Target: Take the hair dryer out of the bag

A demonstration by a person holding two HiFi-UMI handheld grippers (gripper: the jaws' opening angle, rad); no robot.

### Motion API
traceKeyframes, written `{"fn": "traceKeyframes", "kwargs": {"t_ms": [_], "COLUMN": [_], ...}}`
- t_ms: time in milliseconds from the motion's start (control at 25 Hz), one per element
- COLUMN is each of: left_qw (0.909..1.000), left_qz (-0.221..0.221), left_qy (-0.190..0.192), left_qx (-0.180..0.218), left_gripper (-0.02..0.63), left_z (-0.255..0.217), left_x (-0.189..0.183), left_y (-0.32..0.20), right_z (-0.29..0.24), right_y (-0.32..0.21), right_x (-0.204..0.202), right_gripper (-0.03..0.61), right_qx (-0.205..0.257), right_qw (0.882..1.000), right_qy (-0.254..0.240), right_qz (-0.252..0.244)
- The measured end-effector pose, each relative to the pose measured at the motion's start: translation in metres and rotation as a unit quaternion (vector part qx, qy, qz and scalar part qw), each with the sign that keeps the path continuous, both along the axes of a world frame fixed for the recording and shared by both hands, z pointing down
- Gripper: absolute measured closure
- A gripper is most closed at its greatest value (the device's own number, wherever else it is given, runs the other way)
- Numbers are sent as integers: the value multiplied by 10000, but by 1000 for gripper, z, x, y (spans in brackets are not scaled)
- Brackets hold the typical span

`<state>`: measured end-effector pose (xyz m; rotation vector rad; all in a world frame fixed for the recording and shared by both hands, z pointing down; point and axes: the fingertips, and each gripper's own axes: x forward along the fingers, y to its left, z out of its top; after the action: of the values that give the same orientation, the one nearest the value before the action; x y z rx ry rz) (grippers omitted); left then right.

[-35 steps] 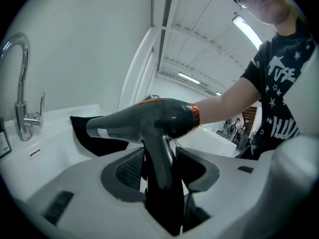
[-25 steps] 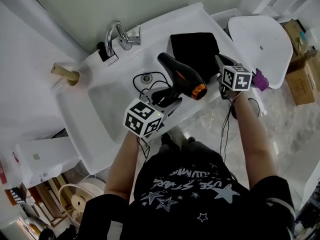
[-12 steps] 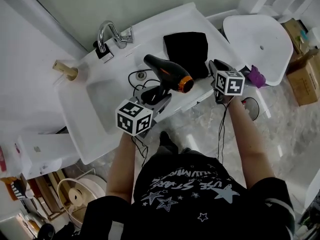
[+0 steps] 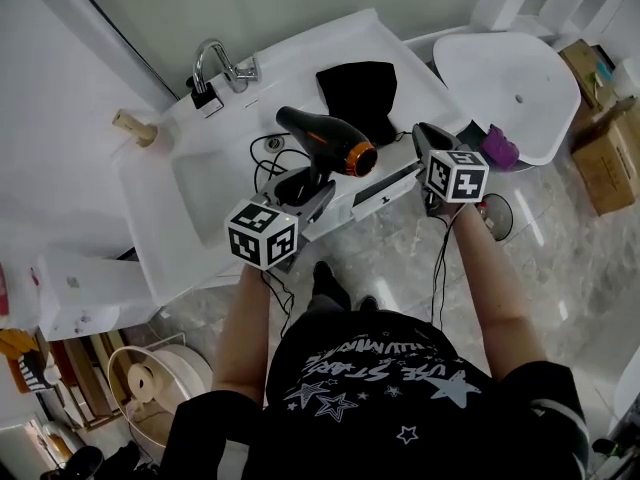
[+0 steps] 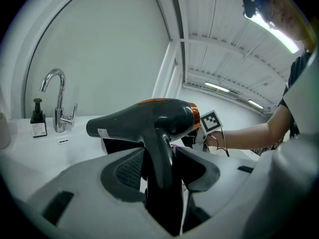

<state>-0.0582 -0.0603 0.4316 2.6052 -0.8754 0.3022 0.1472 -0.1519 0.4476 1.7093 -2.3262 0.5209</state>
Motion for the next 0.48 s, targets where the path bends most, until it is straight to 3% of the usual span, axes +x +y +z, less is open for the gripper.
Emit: {"fn": "traceKeyframes", "kwargs": {"t_ms": [80, 320, 480], "left_qw": [10000, 9994, 9989], "left_qz": [-60, -202, -274], "left_qy": [12, 182, 294], "left_qx": [58, 197, 232], "left_gripper": [411, 411, 411], "left_z": [-4, -15, -21], "left_x": [5, 16, 19], "left_y": [7, 29, 43], "right_z": [-7, -28, -37], "right_y": [13, 51, 73], "right_x": [-1, -8, -12], "right_gripper": [571, 572, 572], "right_qx": [75, 269, 410], "right_qw": [9999, 9986, 9972], "right_qy": [-26, -199, -13], "right_qz": [-70, -420, -619]}}
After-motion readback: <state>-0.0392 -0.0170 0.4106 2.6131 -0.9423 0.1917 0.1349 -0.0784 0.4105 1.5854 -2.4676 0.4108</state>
